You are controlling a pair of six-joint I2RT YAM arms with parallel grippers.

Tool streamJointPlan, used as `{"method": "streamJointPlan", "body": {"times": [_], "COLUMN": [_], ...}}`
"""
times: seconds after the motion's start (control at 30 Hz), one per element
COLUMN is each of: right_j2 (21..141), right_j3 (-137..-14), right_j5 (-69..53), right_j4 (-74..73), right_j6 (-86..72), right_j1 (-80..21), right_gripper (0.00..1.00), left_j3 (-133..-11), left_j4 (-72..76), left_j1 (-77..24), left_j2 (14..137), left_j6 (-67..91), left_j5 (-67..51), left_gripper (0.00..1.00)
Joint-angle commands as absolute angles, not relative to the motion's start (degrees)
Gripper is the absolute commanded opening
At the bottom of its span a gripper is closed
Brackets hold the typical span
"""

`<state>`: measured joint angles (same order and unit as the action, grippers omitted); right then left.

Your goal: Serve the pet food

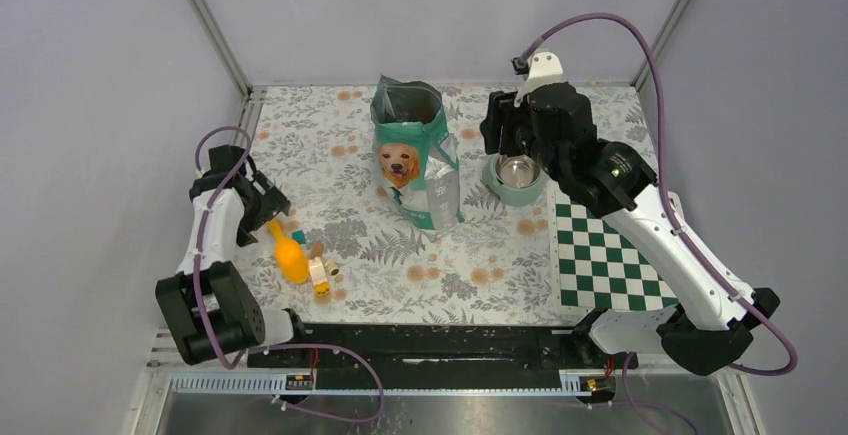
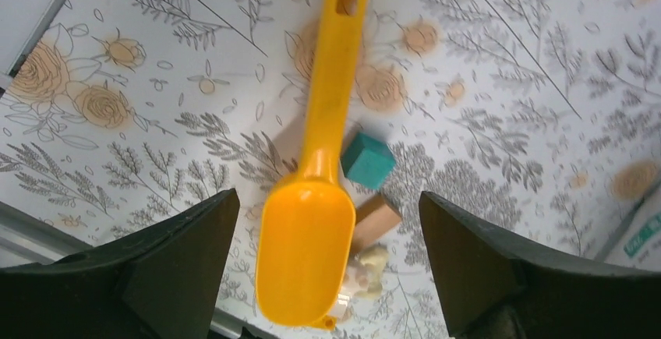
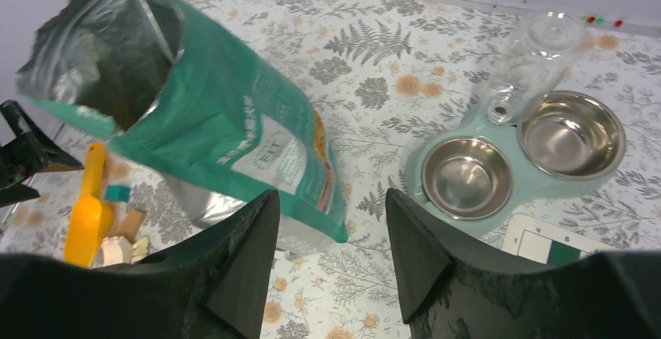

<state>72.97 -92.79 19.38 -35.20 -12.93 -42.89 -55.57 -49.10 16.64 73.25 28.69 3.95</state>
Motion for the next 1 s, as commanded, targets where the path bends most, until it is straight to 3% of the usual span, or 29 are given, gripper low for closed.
{"method": "streamJointPlan", "body": {"times": [0.0, 0.2, 0.43, 0.57, 0.67, 0.7, 0.97], "right_j2": [72.2, 74.1, 74.4, 74.8, 74.8, 74.7, 73.8], "right_j3": [-92.4, -93.0, -92.2, -91.5, -91.4, -91.4, -91.7], "right_j5": [18.8, 18.0, 18.0, 16.9, 16.2, 15.7, 3.2], "right_j4": [-32.4, -32.4, -32.1, -32.1, -32.1, -32.2, -31.0], "right_j6": [-12.7, -11.7, -11.7, -12.4, -12.5, -12.5, -12.1], "right_j1": [-39.1, -35.6, -33.6, -32.3, -32.0, -31.9, -31.9], "right_gripper": [0.59, 0.58, 0.59, 0.59, 0.61, 0.61, 0.69], "left_j3": [-54.7, -55.4, -60.3, -60.8, -61.6, -62.1, -67.6], "left_j4": [-42.3, -36.5, -37.6, -37.5, -38.0, -38.3, -42.3], "left_j1": [18.7, 19.7, 19.9, 19.8, 19.9, 19.9, 19.4], "left_j2": [77.8, 87.9, 95.8, 97.3, 95.9, 95.1, 84.4], "left_j6": [29.9, 31.8, 31.1, 30.7, 30.3, 29.9, 29.7], "left_j5": [5.0, 2.3, -0.8, 1.5, 1.8, 1.7, -4.4], "left_gripper": [0.86, 0.65, 0.57, 0.34, 0.05, 0.00, 0.00]}}
